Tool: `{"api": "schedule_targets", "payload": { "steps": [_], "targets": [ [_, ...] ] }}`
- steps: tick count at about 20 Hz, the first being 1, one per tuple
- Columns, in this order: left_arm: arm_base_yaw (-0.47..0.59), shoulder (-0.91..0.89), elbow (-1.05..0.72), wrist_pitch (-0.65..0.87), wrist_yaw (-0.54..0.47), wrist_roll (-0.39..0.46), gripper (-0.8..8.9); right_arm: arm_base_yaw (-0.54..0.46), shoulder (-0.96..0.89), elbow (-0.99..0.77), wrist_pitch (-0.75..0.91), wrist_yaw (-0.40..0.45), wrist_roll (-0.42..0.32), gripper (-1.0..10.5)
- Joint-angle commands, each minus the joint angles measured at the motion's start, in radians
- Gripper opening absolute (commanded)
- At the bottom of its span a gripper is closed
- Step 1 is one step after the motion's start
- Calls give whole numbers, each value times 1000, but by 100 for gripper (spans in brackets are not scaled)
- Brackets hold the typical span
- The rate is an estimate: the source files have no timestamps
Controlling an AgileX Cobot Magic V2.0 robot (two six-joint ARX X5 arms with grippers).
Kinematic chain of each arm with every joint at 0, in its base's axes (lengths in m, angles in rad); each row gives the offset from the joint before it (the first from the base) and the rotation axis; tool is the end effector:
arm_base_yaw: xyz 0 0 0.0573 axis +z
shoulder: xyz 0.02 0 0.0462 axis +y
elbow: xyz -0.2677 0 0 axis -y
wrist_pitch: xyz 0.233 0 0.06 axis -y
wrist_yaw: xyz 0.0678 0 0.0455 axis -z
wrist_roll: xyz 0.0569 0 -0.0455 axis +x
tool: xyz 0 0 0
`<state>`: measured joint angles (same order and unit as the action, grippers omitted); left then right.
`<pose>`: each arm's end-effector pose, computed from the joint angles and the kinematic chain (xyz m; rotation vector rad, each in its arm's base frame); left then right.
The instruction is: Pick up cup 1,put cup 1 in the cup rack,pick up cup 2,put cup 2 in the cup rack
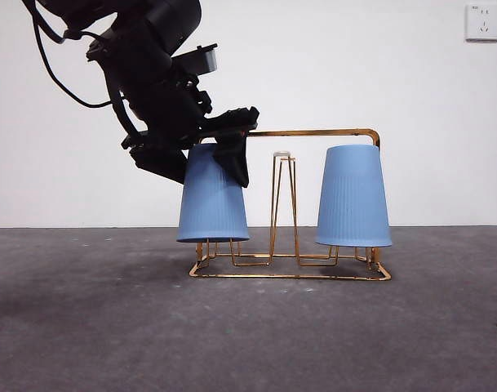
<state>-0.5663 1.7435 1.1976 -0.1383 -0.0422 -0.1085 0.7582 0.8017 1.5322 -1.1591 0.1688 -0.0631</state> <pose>0.3328 -0.2088 0.2187 0.1051 0.6854 -0.4661 0.0647 0.0481 0.4445 -0.2549 0.3709 0.5929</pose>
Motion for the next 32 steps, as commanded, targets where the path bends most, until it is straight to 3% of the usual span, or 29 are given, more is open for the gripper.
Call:
{"api": "schedule_targets", "payload": {
  "steps": [1, 8, 18, 32],
  "targets": [
    [5, 12, -18, -66, 2, -18, 536, 1, -2, -5, 6, 4, 10, 216],
    [5, 10, -17, -107, 26, -31, 540, 1, -2, -5, 5, 4, 10, 216],
    [2, -70, -16, -264, 153, -42, 539, 1, 0, -5, -2, 4, 11, 217],
    [-5, -510, -16, -595, 330, -49, 529, 1, 28, -5, -144, 3, 38, 217]
  ]
}}
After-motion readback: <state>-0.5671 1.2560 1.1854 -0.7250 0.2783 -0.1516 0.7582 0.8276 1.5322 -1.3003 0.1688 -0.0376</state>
